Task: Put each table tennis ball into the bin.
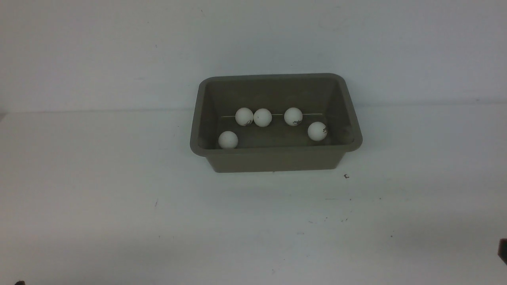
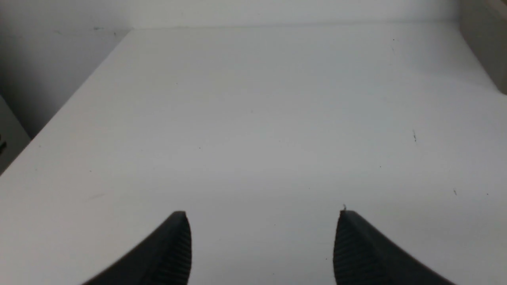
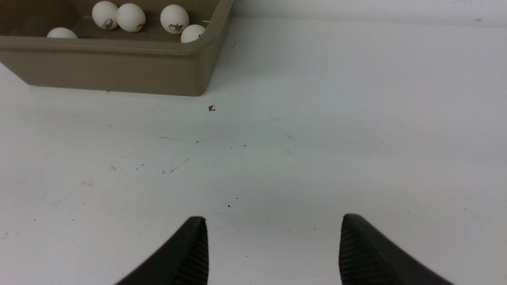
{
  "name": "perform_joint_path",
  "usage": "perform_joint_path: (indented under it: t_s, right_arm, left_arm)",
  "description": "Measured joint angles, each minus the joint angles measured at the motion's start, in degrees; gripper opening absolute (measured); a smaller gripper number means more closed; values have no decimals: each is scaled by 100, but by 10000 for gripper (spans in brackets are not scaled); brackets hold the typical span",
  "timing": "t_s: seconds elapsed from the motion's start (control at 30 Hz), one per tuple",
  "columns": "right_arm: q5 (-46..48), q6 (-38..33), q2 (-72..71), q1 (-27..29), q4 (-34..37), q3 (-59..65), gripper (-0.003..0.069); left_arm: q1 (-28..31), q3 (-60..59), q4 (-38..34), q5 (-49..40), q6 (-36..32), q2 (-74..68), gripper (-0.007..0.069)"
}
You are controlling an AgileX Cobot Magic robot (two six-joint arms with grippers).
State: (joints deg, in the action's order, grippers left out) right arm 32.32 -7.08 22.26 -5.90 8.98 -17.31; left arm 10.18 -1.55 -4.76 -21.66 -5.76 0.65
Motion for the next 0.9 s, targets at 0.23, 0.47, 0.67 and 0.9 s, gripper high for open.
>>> perform_joint_path:
  t_s: [0.23,0.47,0.67,0.9]
  right_arm:
    - [6,0,0,0,0,0,408]
    - [6,0,0,0,0,0,408]
    - [30,0,0,0,0,0,408]
    - [127,0,-2,0,0,0,408]
  left_arm:
    - [0,6,0,-43,-57,0,437]
    - [0,11,0,-56,-57,0,437]
    - [0,11,2,-62,-73,0,437]
    - [0,11,2,-62,-79,0,437]
